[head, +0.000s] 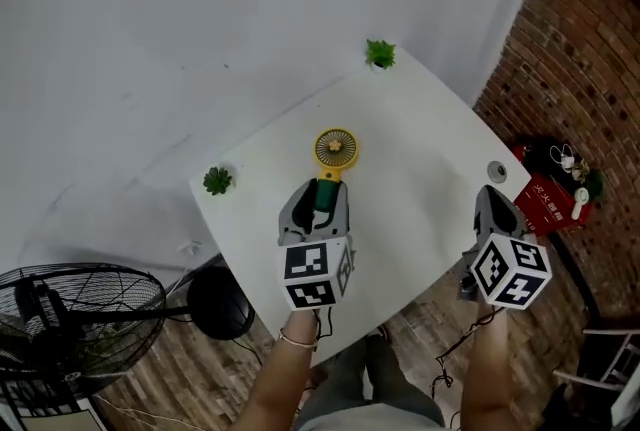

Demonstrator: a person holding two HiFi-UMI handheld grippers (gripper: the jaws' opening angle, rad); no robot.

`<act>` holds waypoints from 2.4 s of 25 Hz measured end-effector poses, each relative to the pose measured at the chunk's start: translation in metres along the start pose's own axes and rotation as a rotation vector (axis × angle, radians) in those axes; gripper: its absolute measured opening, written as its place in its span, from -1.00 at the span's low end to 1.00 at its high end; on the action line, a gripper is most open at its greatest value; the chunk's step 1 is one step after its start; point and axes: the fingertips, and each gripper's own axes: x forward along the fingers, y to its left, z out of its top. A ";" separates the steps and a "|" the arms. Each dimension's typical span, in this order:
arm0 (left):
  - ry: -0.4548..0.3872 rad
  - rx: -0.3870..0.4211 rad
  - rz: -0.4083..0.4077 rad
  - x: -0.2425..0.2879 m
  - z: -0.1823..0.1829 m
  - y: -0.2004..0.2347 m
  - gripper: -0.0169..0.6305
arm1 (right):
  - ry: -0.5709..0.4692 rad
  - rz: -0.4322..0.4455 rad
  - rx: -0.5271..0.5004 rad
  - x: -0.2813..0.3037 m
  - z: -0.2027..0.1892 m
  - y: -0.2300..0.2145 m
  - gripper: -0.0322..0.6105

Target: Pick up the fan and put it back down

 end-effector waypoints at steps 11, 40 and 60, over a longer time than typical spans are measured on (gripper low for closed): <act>0.097 0.027 -0.075 0.053 -0.049 -0.041 -0.41 | 0.083 -0.088 0.079 0.008 -0.054 -0.059 -0.90; 0.312 0.063 -0.160 0.103 -0.147 -0.076 -0.41 | 0.191 -0.171 0.166 0.019 -0.133 -0.098 -0.90; 0.559 0.131 -0.150 0.104 -0.192 -0.080 -0.40 | 0.208 -0.169 0.201 0.016 -0.150 -0.111 -0.90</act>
